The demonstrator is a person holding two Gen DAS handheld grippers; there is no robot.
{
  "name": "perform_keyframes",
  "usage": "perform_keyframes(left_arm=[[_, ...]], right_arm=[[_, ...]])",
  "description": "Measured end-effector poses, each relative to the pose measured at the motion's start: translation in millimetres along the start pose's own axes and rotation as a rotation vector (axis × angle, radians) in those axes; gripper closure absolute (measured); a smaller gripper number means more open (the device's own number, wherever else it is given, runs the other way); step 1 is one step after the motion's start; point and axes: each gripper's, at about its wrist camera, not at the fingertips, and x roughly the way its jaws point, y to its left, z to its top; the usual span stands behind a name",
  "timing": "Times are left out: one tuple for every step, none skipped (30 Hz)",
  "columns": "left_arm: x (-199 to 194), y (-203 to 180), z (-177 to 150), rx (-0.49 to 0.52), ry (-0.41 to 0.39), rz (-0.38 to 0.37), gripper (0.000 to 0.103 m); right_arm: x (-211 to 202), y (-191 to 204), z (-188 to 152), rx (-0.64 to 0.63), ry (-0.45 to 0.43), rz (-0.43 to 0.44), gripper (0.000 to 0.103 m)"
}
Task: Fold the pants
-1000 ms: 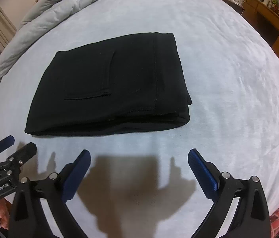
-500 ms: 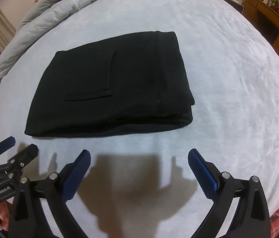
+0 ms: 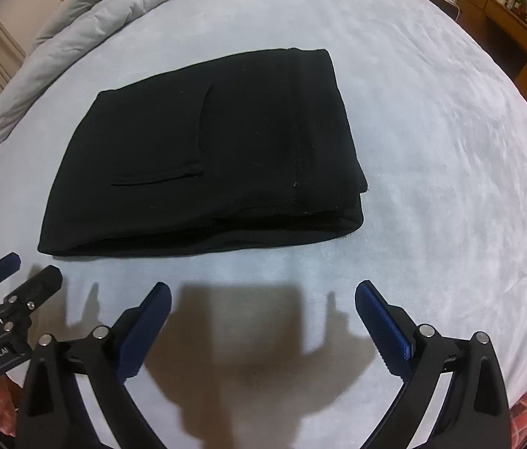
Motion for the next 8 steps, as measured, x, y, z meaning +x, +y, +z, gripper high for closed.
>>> perform_keyframes(left_arm=[[0.2, 0.7, 0.5, 0.003, 0.005, -0.005, 0.012], [0.3, 0.6, 0.6, 0.002, 0.009, -0.007, 0.012], [0.0, 0.6, 0.3, 0.002, 0.012, -0.006, 0.012], [-0.4, 0.4, -0.1, 0.002, 0.013, -0.006, 0.012], [-1.1, 0.2, -0.4, 0.003, 0.013, -0.006, 0.012], [-1.9, -0.2, 0.1, 0.003, 0.013, -0.005, 0.012], [-2.0, 0.1, 1.0, 0.004, 0.013, -0.006, 0.012], [-2.9, 0.7, 1.8, 0.005, 0.011, -0.007, 0.012]], right_arm=[[0.0, -1.0, 0.0, 0.003, 0.001, 0.0, 0.004], [0.1, -2.3, -0.9, 0.009, 0.003, 0.001, 0.004], [0.2, -3.4, -1.1, 0.015, 0.004, 0.003, 0.004], [0.1, -4.8, -1.2, 0.02, 0.006, 0.005, 0.004], [-0.1, -5.6, -1.5, 0.022, 0.006, 0.006, 0.004], [-0.8, -6.3, -2.2, 0.024, 0.006, 0.005, 0.004], [-1.4, -7.1, -2.7, 0.025, 0.006, 0.004, 0.004], [-2.1, -7.9, -3.1, 0.026, 0.006, 0.004, 0.004]])
